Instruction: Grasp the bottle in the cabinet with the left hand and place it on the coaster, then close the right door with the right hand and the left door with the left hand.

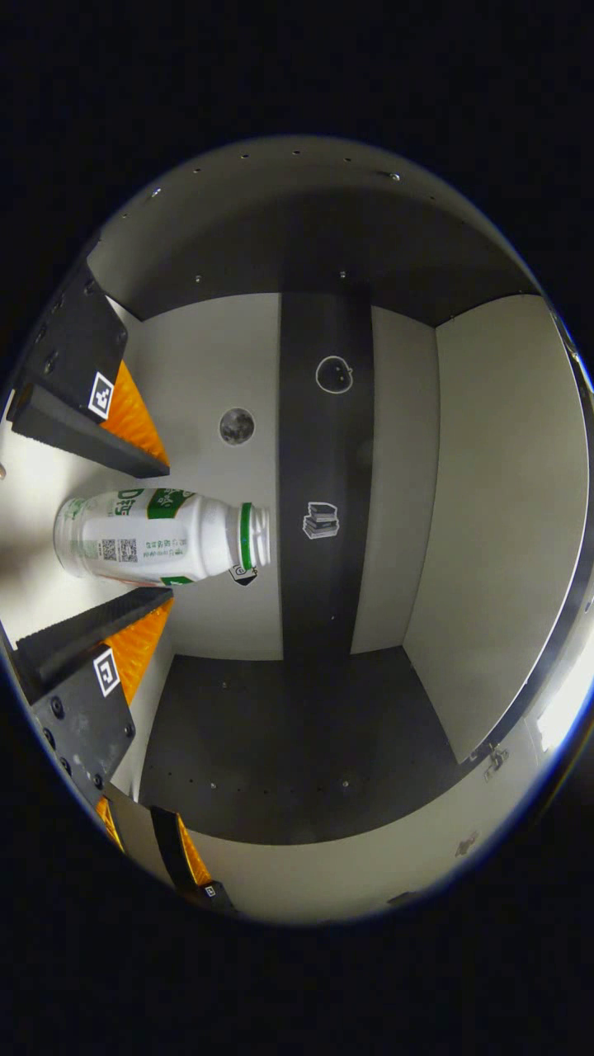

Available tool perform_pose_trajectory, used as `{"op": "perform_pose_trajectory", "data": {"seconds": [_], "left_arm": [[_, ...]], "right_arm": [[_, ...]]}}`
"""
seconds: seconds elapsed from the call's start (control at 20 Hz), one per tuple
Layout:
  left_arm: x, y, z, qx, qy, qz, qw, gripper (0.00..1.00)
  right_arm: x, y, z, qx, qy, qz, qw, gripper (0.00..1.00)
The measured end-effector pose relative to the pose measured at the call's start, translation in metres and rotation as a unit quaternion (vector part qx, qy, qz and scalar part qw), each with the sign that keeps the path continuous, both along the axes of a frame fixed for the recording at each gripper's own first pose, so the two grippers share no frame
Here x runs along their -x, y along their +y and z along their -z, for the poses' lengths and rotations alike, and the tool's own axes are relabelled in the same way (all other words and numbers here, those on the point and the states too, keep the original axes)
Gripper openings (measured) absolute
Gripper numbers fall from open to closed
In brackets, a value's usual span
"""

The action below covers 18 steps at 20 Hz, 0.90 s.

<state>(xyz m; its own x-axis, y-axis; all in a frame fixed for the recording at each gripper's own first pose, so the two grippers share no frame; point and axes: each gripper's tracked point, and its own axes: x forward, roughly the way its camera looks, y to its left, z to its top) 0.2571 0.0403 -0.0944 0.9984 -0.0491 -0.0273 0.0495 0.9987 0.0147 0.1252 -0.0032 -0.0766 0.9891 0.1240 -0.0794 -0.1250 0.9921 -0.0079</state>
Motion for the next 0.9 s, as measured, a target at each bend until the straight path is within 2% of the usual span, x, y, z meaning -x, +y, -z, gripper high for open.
{"op": "perform_pose_trajectory", "data": {"seconds": [0.15, 0.2, 0.25, 0.3, 0.45, 0.5, 0.55, 0.7, 0.9], "left_arm": [[-0.006, -0.002, 0.007, -0.016, 0.011, 0.002, 1.000, 0.86], [-0.009, -0.004, 0.009, -0.018, 0.012, 0.005, 1.000, 0.90], [-0.011, -0.006, 0.009, -0.017, 0.013, 0.007, 1.000, 0.90], [-0.014, -0.008, 0.012, -0.016, 0.013, 0.008, 1.000, 0.85], [-0.021, -0.008, 0.014, -0.013, 0.012, 0.010, 1.000, 0.85], [-0.025, -0.008, 0.013, -0.014, 0.010, 0.012, 1.000, 0.90], [-0.026, -0.008, 0.013, -0.015, 0.011, 0.013, 1.000, 0.90], [-0.026, -0.011, 0.014, -0.021, 0.015, 0.017, 1.000, 0.82], [-0.024, -0.014, 0.007, -0.020, 0.013, 0.021, 0.999, 0.79]], "right_arm": [[-0.003, -0.002, 0.005, -0.005, 0.005, 0.000, 1.000, 0.98], [-0.004, -0.002, 0.006, -0.006, 0.007, 0.000, 1.000, 0.98], [-0.005, -0.003, 0.008, -0.005, 0.009, 0.001, 1.000, 0.98], [-0.005, -0.004, 0.009, -0.004, 0.010, 0.002, 1.000, 0.98], [-0.005, -0.009, 0.010, -0.004, 0.010, 0.005, 1.000, 0.98], [-0.007, -0.010, 0.010, -0.005, 0.011, 0.007, 1.000, 0.98], [-0.007, -0.011, 0.012, -0.006, 0.012, 0.009, 1.000, 0.98], [-0.009, -0.014, 0.013, -0.008, 0.015, 0.011, 1.000, 0.98], [-0.006, -0.010, 0.009, -0.009, 0.011, 0.007, 1.000, 0.98]]}}
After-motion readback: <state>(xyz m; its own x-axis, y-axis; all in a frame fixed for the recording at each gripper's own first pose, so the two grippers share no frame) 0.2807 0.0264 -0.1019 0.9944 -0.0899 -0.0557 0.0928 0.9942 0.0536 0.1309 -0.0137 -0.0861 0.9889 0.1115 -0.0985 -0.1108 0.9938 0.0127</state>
